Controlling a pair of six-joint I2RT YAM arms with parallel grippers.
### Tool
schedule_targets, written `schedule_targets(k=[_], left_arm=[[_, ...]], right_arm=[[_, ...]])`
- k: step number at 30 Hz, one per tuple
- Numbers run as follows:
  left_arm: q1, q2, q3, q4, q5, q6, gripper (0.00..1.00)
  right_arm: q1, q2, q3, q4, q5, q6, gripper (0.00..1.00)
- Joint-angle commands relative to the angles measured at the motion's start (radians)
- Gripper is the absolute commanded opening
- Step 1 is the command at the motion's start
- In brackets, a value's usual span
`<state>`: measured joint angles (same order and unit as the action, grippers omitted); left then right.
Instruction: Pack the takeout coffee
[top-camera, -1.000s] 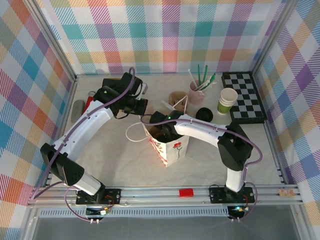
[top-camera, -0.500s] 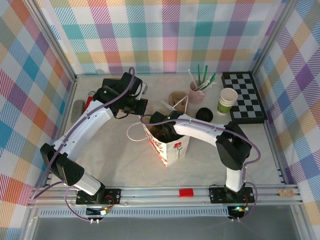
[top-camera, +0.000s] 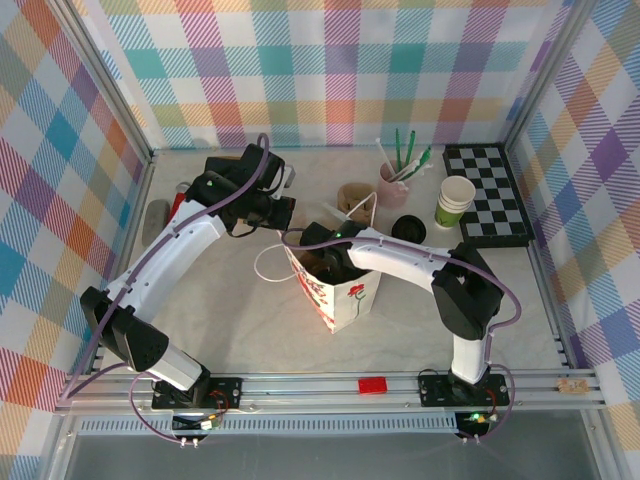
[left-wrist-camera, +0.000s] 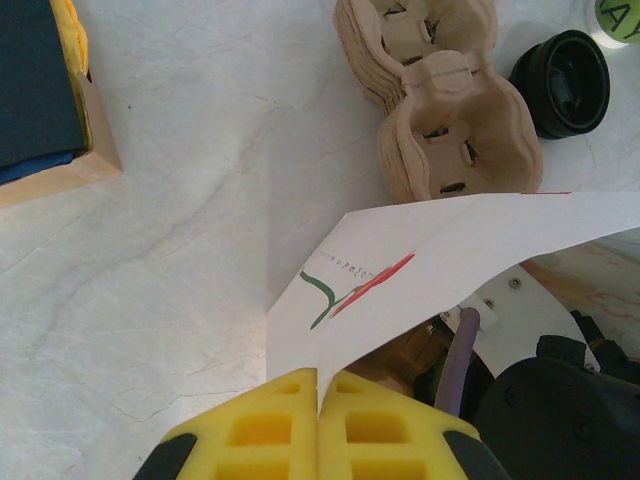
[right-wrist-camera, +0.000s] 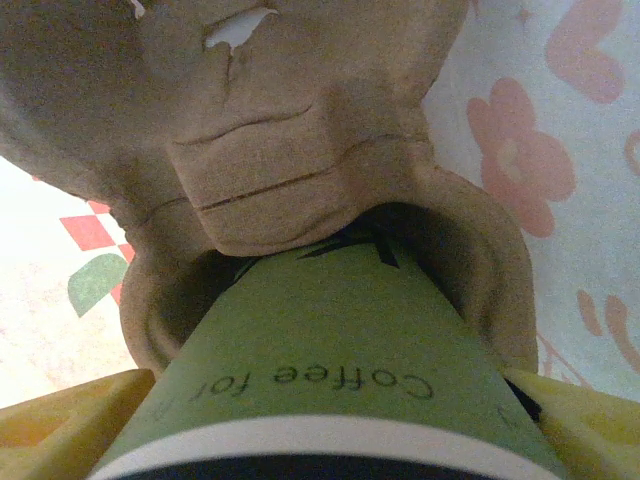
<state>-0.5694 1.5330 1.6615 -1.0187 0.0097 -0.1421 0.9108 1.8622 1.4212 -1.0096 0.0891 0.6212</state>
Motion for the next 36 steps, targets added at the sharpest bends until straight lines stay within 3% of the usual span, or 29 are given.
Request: schedule_targets(k=[1,21,30,36], left_arm=[[-0.006,-0.021,0.040,0.004,-0.002,-0.011,0.00],[-0.006,-0.033,0.049,0.000,-0.006,-0.020,0.00],[-0.006,-0.060,0.089,-0.007,-0.010,-0.037,0.20],[-0.006,-0.073,0.104,-0.013,-0.010,-0.039,0.24]], right_arm=[[-0.012,0.048,-0.036,0.012,0.000,-0.002,0.45],[-0.014,0.076,-0.038,0.034,0.008,-0.001,0.49],[-0.013,0.084,-0.039,0.034,0.009,-0.001,0.52],[-0.013,0.084,-0.038,0.032,0.010,-0.004,0.54]])
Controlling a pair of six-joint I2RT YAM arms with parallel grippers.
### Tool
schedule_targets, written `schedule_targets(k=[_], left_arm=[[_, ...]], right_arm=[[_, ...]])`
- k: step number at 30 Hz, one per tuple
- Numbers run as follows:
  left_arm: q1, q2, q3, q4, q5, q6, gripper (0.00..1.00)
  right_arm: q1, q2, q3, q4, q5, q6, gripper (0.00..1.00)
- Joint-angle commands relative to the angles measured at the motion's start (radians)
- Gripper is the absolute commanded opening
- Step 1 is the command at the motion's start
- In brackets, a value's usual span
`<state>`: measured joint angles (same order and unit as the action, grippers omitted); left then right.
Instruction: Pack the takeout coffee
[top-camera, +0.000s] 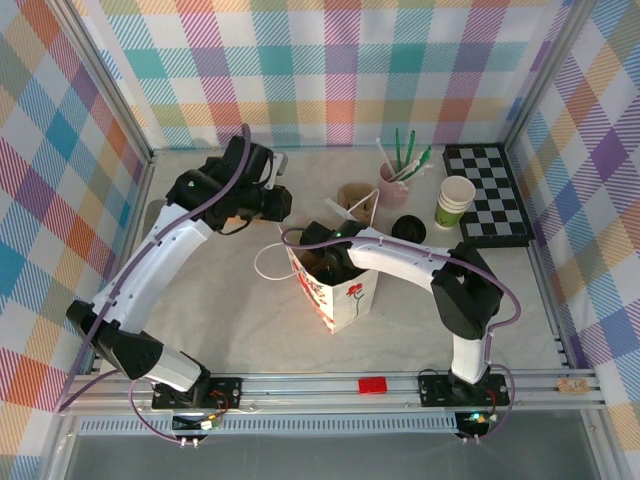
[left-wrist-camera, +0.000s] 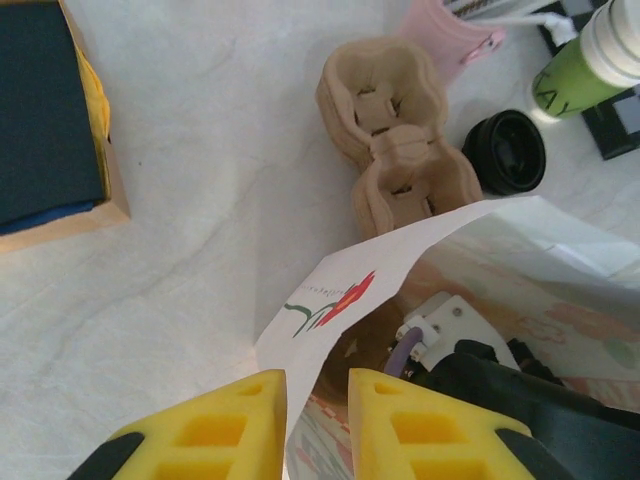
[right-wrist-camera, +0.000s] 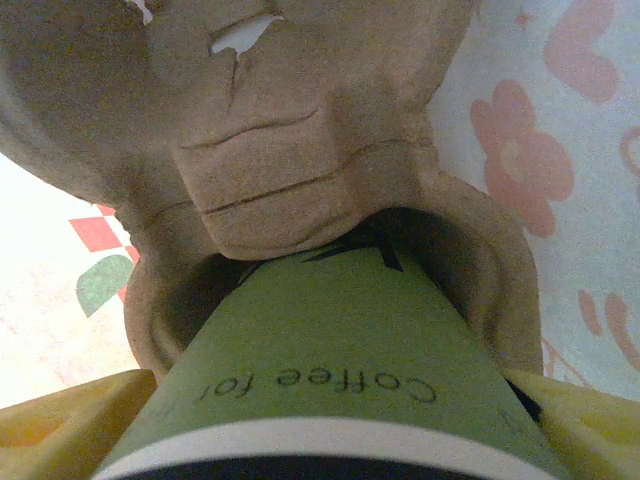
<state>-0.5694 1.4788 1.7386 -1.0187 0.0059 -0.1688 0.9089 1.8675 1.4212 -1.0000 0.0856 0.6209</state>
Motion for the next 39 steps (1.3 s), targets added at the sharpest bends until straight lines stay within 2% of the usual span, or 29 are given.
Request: schedule_targets(k=[1,11,14,21,25,39], left_arm=[[-0.007,-0.018,0.029,-0.015,-0.006,-0.011,0.24],[-0.007,-0.032,0.019,-0.017,-0.021,-0.011,0.25],[-0.006,-0.038,0.020,-0.018,-0.024,-0.011,0.27],[-0.006,-0.044,0.022,-0.023,-0.033,-0.011,0.32],[-0.007,-0.049,0.022,-0.024,-0.036,-0.011,0.34],[-0.007,-0.052,0.020,-0.040,-0.046,-0.005,0.36]], right_arm=[[-0.012,0.081,-0.038,0.022,0.014,-0.003,0.54],[-0.012,0.094,-0.065,0.048,0.014,0.000,0.54],[-0.011,0.099,-0.066,0.049,0.011,0.002,0.58],[-0.011,0.075,-0.039,0.018,0.024,-0.005,0.81],[-0.011,0.062,-0.011,-0.013,0.026,-0.013,1.00],[-0.007,0.030,0.064,-0.093,0.034,-0.018,0.99]])
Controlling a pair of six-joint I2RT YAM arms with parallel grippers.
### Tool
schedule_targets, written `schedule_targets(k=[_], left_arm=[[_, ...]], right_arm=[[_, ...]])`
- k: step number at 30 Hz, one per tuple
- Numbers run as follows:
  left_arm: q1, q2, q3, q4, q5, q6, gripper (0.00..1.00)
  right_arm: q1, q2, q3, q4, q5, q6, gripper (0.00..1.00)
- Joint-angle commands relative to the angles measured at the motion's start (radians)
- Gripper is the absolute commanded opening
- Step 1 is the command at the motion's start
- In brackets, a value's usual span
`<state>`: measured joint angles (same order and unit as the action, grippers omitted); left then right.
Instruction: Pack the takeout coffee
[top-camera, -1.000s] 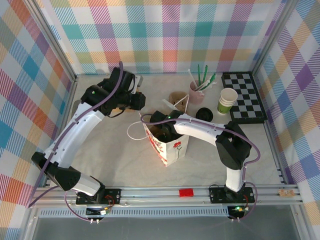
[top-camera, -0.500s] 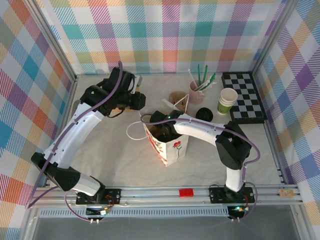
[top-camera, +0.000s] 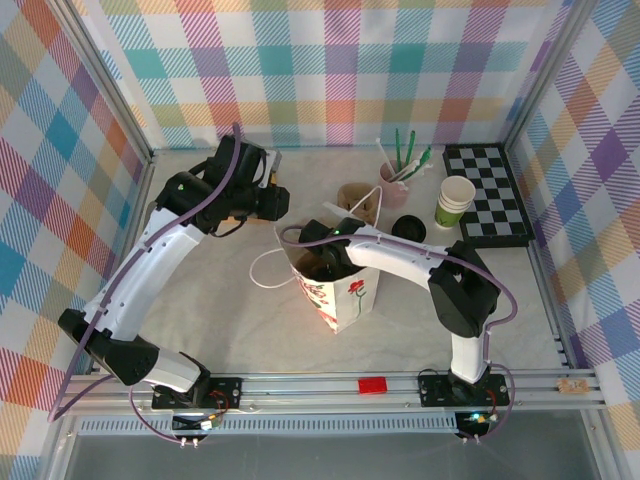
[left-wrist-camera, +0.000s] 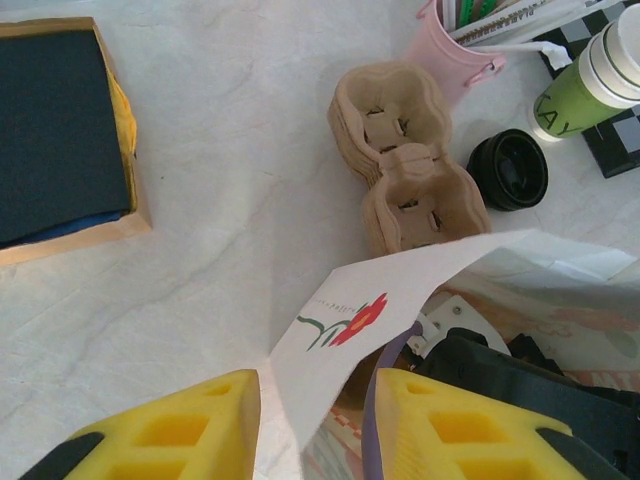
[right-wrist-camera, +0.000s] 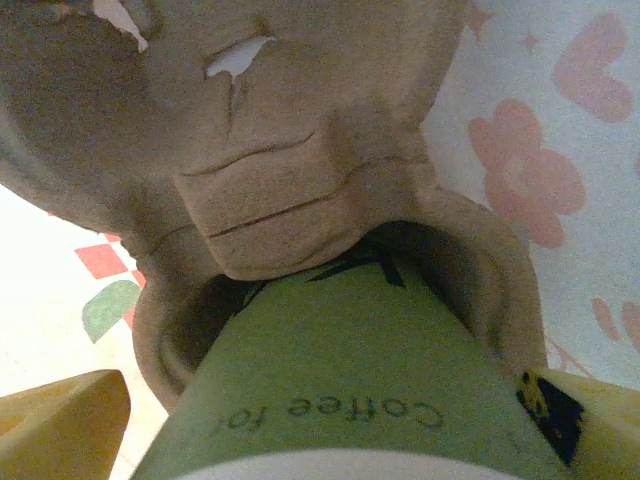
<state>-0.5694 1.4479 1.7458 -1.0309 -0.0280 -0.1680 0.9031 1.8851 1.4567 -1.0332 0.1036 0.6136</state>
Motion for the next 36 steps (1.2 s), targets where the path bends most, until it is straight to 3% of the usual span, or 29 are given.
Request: schedule_targets(k=[1,13,28,36], left_arm=[[-0.008,-0.021,0.012,-0.029,-0.012,-0.005,0.37],[-0.006,-0.028,0.018,-0.038,-0.021,-0.005,0.42],[-0.007,-0.024,0.033,-0.046,-0.027,-0.004,0.61],[-0.007,-0.025,0.031,-0.044,-0.033,-0.005,0.66]], right_arm=[[-0.001,0.010,0.034,-0.066,0.016,-0.013,0.99],[0.003,-0.014,0.121,-0.130,0.016,-0.025,0.99],[0.008,-0.047,0.174,-0.198,0.030,-0.017,0.99],[0.014,-0.069,0.205,-0.235,0.040,-0.015,0.99]])
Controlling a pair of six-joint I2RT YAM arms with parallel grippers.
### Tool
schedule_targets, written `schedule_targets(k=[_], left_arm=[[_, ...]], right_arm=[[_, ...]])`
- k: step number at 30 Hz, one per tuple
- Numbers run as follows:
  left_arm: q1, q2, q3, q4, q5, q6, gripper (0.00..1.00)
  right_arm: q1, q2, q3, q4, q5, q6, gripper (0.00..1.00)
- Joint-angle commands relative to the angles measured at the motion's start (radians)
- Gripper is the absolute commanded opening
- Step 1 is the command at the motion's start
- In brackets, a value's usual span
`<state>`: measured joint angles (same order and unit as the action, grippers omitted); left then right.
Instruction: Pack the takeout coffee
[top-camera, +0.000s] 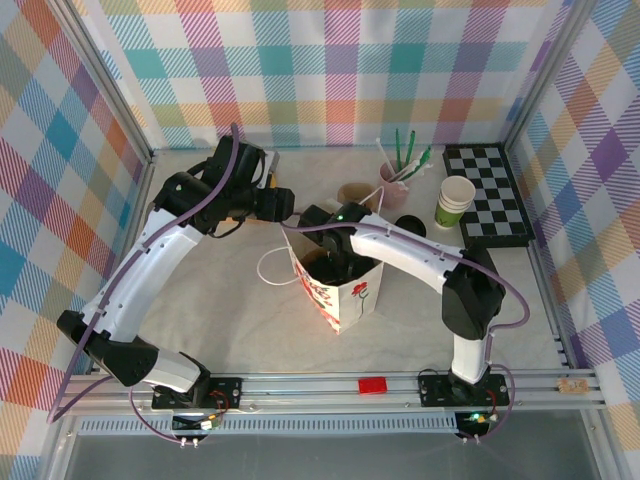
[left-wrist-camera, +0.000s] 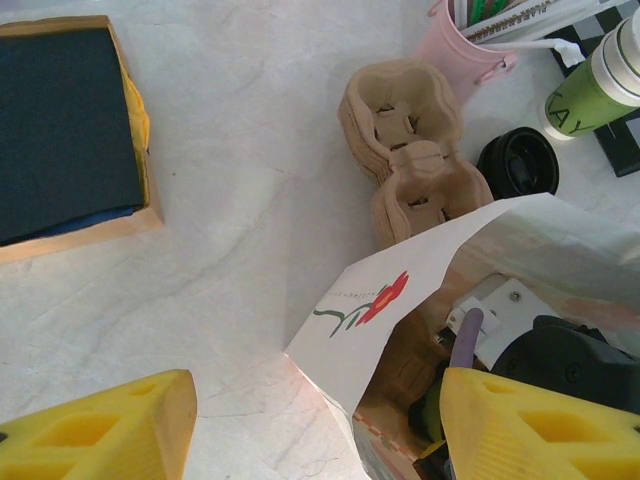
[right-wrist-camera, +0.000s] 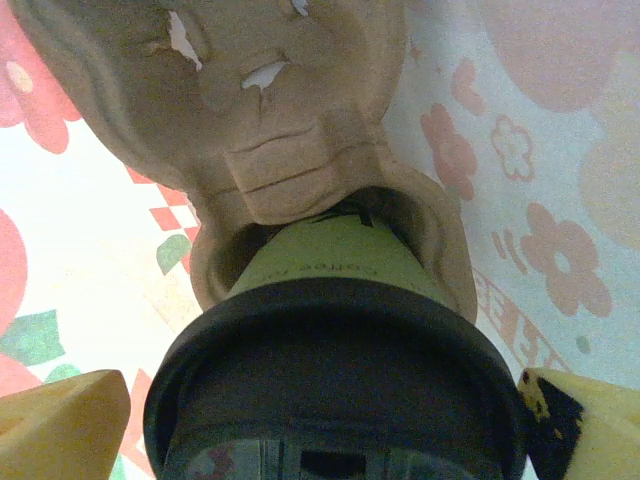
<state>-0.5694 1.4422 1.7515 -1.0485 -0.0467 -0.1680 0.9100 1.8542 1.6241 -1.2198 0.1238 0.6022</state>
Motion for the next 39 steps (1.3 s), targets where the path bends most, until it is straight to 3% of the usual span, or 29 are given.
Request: schedule_targets(k=[1,20,39], left_arm=[[-0.007,-0.020,0.024,-0.028,-0.016,-0.006,0.67],[-0.007,-0.044,0.017,-0.031,-0.031,-0.008,0.71],[-0.006,-0.107,0.011,-0.014,-0.068,-0.017,0.73]], right_arm=[[0.009,-0.041,0.042,-0.055,0.024,-0.004,0.99],[0.040,-0.075,0.169,-0.172,0.063,0.003,0.99],[0.081,-0.099,0.428,-0.313,0.113,-0.012,0.99]])
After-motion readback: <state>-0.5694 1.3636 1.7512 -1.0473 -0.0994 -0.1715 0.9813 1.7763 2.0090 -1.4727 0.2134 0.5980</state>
